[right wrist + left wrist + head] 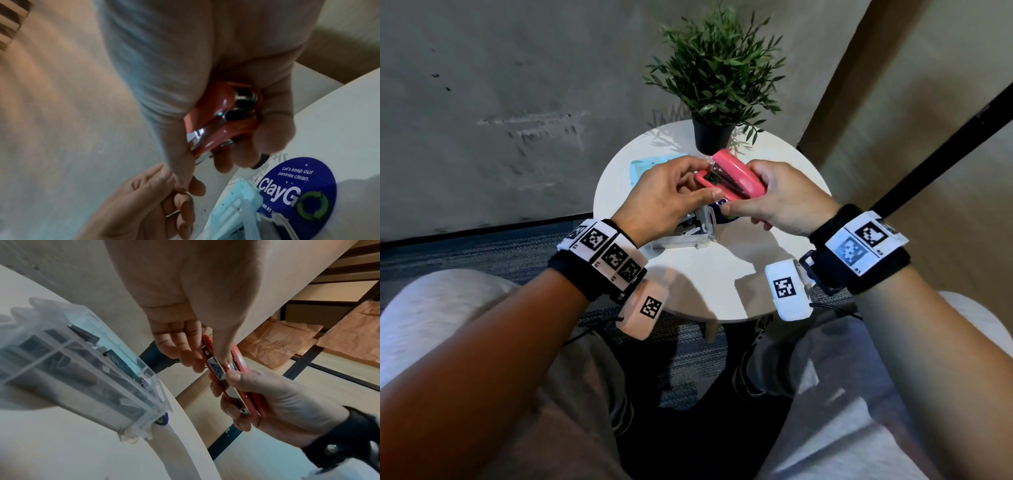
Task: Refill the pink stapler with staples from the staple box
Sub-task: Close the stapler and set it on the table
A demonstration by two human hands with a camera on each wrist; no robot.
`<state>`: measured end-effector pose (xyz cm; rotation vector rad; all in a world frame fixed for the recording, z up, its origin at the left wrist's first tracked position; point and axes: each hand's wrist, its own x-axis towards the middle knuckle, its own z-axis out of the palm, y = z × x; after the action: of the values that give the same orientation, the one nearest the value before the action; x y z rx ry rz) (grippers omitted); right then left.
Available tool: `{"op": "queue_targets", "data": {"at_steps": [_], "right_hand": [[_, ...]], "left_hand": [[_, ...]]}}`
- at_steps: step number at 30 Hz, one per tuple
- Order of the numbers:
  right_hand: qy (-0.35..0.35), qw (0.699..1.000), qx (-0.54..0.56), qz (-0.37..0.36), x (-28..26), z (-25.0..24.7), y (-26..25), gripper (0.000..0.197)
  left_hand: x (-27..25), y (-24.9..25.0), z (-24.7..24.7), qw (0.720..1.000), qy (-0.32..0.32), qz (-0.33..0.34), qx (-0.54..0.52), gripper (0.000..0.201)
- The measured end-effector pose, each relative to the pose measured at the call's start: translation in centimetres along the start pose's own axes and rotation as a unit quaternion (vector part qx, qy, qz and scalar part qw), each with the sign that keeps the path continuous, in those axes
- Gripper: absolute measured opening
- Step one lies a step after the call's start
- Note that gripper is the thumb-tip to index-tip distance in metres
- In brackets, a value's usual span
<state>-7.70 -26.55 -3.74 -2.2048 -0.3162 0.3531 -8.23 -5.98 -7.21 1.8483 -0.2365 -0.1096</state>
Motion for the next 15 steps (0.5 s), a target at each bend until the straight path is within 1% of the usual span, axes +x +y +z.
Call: {"op": "queue_targets", "data": {"at_steps": [3,6,9,12,15], "right_hand": [[0.005,1.000,-0.025,0.011,0.3,0.1,0.6,0.041],[0.038,0.997,-0.070,0.011,0.8,-0.1,1.3,0.043],[0.074,0.991,-0.101,0.034,1.6,-0.6,2.6,0.040],[0.093,0.984,-0.123,0.086,2.6,-1.2,4.3,0.039],[0.107,0.978,-0.112,0.141,3.5,-1.8,5.9,0.039]], "left_hand": [[0.0,-0.1,0.0,0.999,-0.010,0.000,0.049,0.047],[0.1,0.0,-0.5,0.995,-0.021,0.002,0.096,0.052],[0.1,-0.2,-1.0,0.991,-0.016,-0.001,0.136,0.040],[-0.2,-0.7,-1.1,0.987,-0.031,-0.001,0.158,0.024],[-0.6,-0.8,-0.6,0.984,-0.054,0.004,0.169,0.020]]}}
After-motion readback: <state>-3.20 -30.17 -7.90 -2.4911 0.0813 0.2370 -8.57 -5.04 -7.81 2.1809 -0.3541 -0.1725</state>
